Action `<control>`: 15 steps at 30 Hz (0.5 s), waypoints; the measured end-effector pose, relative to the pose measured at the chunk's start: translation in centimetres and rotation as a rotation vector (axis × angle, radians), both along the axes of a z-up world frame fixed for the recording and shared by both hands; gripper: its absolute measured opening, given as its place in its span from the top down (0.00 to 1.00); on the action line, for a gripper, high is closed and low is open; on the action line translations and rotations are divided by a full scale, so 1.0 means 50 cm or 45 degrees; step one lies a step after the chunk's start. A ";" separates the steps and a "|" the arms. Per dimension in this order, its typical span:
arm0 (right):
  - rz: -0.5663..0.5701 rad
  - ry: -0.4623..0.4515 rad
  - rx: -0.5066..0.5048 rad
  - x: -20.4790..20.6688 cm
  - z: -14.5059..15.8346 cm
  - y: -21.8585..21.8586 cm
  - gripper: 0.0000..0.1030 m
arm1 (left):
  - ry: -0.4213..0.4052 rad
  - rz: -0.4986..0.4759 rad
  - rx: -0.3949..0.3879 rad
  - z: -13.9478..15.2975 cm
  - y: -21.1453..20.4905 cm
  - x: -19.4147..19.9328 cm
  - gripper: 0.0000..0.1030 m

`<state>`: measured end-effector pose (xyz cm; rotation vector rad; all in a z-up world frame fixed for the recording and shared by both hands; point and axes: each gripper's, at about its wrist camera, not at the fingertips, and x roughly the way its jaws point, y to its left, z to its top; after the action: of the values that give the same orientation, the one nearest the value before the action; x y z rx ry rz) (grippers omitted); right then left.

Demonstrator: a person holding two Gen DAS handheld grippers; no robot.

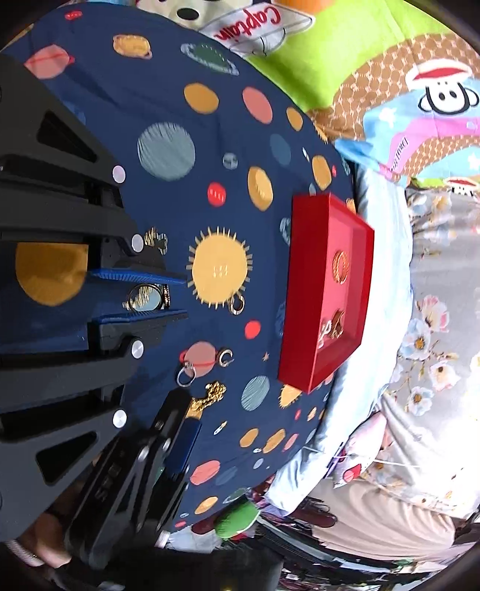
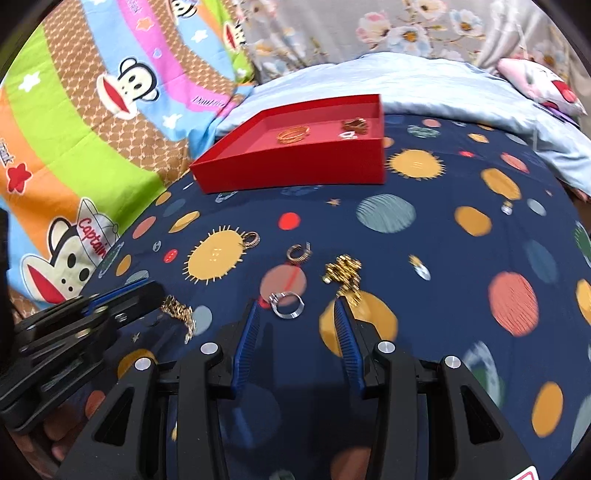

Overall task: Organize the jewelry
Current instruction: 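Move both tools down toward the rings and earrings on the sheet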

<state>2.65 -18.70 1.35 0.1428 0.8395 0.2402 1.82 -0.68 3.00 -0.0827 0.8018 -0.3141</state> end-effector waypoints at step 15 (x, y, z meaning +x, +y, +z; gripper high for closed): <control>0.064 0.065 -0.098 0.026 -0.020 0.043 0.70 | 0.030 0.044 -0.040 -0.008 0.043 -0.008 0.87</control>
<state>3.92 -16.54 0.34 0.0564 0.9025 0.2518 1.43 1.47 2.61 -0.1298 0.8177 -0.2940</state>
